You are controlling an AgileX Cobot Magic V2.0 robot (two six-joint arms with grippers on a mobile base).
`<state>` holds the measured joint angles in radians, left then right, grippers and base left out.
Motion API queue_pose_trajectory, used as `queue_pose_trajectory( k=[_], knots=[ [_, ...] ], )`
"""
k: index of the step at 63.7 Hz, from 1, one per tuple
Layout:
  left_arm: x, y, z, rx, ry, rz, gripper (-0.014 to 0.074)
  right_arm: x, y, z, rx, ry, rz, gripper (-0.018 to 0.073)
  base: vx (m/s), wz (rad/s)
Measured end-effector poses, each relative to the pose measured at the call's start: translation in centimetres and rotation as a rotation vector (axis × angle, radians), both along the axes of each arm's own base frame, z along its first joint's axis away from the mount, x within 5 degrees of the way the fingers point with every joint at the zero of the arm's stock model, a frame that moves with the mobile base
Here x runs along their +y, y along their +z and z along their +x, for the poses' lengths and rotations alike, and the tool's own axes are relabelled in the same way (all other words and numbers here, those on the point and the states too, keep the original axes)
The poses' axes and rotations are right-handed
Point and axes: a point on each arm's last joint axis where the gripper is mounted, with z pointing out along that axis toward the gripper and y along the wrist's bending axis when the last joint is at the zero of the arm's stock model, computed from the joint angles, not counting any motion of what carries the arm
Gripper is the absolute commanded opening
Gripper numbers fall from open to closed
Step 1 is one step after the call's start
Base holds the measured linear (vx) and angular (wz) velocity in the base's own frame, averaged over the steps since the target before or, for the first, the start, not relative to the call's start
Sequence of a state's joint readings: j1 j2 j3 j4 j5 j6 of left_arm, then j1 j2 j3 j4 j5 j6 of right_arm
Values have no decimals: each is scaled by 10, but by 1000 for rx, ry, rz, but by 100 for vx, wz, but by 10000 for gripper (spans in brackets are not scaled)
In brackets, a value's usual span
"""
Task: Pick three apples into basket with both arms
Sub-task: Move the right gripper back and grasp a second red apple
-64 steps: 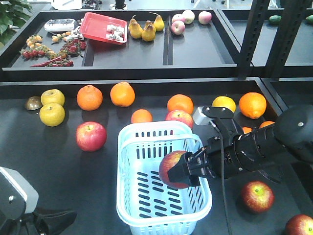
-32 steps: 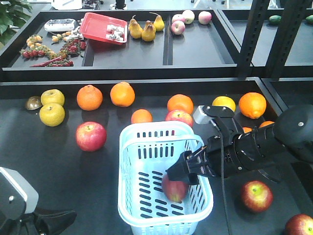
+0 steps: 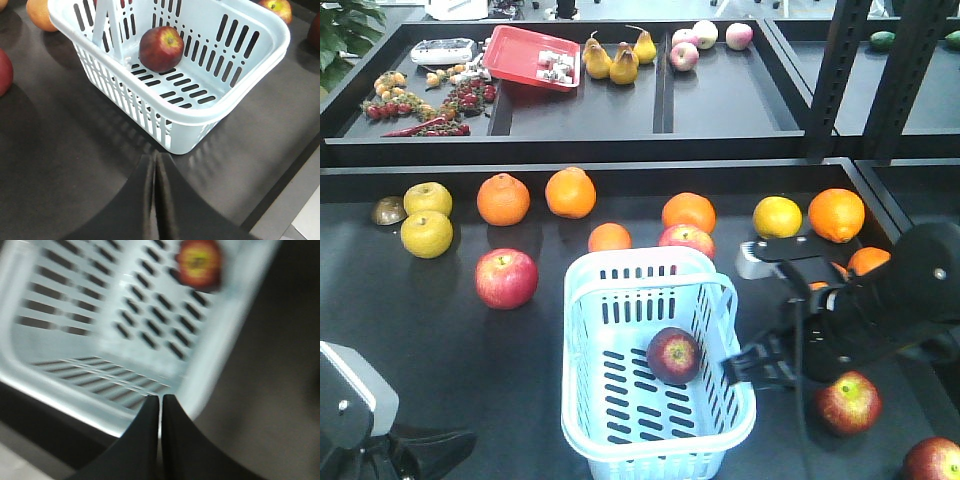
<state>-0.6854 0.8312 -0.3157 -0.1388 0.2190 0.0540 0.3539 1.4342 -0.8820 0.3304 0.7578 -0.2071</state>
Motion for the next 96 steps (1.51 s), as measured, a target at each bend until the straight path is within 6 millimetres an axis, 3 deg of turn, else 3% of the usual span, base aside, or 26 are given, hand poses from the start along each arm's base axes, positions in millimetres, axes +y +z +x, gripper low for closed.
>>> queue_pose_trajectory(
  k=[16,27,41,49,56,71,96],
  knots=[
    [0,0,0,0,0,0,-7,-34,13,2,-120,-167,-278,14,0,0],
    [0,0,0,0,0,0,-7,-60,8,12,-92,-279,-306,113,0,0],
    [0,0,0,0,0,0,-7,-101,-15,26,39,-374,-236,403,0,0],
    [0,0,0,0,0,0,-7,-110,-31,34,108,-367,-213,604,0,0],
    [0,0,0,0,0,0,-7,-110,-43,44,157,-350,-215,725,0,0],
    [0,0,0,0,0,0,-7,-110,-72,69,247,-346,-224,713,0,0],
    [0,0,0,0,0,0,-7,-110,-110,75,347,-338,-238,648,0,0]
  ],
)
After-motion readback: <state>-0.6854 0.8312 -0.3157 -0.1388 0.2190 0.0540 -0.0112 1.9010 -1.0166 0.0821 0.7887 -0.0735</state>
